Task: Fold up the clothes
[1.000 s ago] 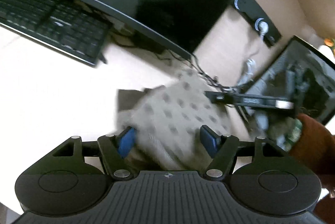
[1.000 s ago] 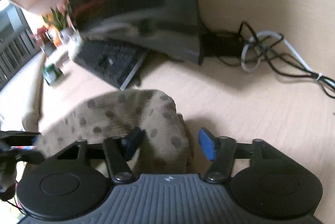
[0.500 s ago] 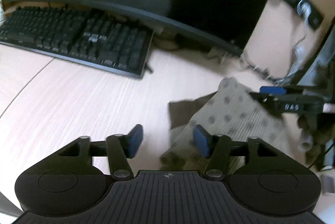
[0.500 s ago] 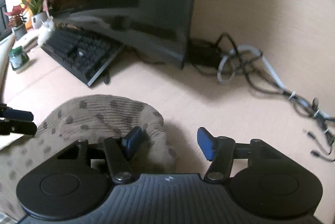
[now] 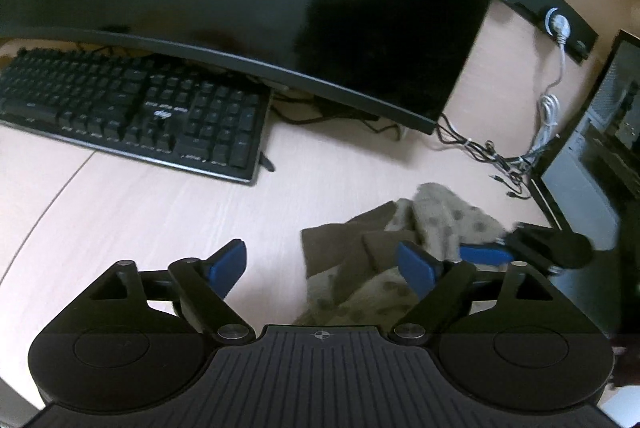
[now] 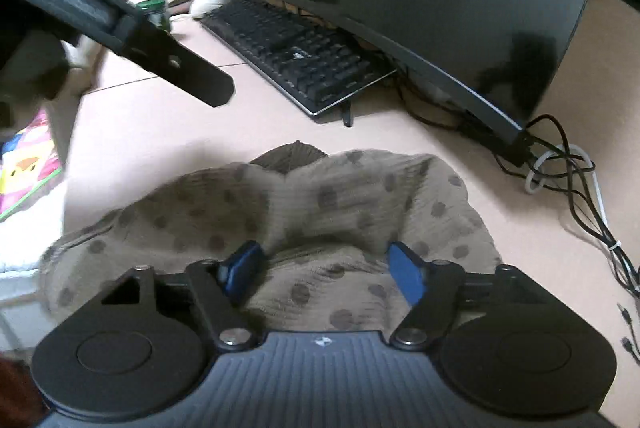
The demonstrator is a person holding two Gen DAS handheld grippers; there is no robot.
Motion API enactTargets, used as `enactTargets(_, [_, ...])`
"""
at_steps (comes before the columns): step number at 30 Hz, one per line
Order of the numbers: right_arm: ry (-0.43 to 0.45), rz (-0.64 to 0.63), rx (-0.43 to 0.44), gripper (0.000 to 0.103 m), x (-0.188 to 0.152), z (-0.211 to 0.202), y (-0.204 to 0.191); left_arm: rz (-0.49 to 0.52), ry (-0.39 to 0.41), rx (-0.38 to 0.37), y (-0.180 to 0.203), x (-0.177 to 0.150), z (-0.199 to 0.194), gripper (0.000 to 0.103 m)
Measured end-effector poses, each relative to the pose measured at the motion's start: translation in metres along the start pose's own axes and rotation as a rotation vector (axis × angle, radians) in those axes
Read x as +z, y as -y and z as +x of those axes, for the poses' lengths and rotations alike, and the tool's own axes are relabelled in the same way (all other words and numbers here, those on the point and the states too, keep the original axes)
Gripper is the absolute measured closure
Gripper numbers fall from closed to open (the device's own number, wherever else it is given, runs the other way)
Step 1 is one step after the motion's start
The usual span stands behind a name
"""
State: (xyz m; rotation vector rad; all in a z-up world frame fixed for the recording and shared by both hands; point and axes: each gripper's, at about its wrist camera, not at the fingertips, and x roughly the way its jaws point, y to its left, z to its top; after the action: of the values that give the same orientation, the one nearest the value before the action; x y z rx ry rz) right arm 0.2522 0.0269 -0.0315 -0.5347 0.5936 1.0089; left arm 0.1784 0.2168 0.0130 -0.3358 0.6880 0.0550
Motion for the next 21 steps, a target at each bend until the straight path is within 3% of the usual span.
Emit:
enactTargets(6, [0.012, 0.204, 0.069, 0.023, 0.011, -0.004, 0.023, 0.075, -0.030, -0.125, 0.011, -0.004, -0.007, 0.007])
enactTargets(9, [0.087, 0.321, 0.108, 0.023, 0.014, -0.035, 0.045, 0.097, -0.064, -0.165, 0.009, -0.016, -0.007, 0.004])
enactTargets(12, [0.152, 0.268, 0.038, 0.016, 0.019, -0.056, 0.059, 0.089, -0.112, -0.194, 0.004, -0.030, 0.003, 0.004])
enactTargets(15, [0.117, 0.253, 0.003, 0.016, 0.022, -0.043, 0.078, 0.037, -0.144, -0.236, 0.002, -0.039, 0.023, 0.004])
enactTargets(17, [0.044, 0.338, 0.057, 0.016, 0.018, -0.016, 0.094, 0.006, -0.161, -0.267, 0.004, -0.044, 0.034, 0.006])
enactTargets(18, [0.018, 0.382, 0.082, 0.016, 0.013, -0.006, 0.099, -0.005, -0.167, -0.281, 0.006, -0.046, 0.039, 0.015])
enactTargets(19, [-0.003, 0.424, 0.105, 0.025, 0.008, 0.002, 0.102, -0.002, -0.168, -0.274, 0.010, -0.049, 0.041, 0.027])
enactTargets(20, [-0.006, 0.441, 0.130, 0.037, 0.005, 0.006, 0.102, 0.012, -0.159, -0.253, 0.013, -0.050, 0.040, 0.032])
enactTargets(21, [0.001, 0.431, 0.147, 0.057, 0.003, 0.003, 0.098, 0.035, -0.141, -0.237, 0.016, -0.049, 0.034, 0.052])
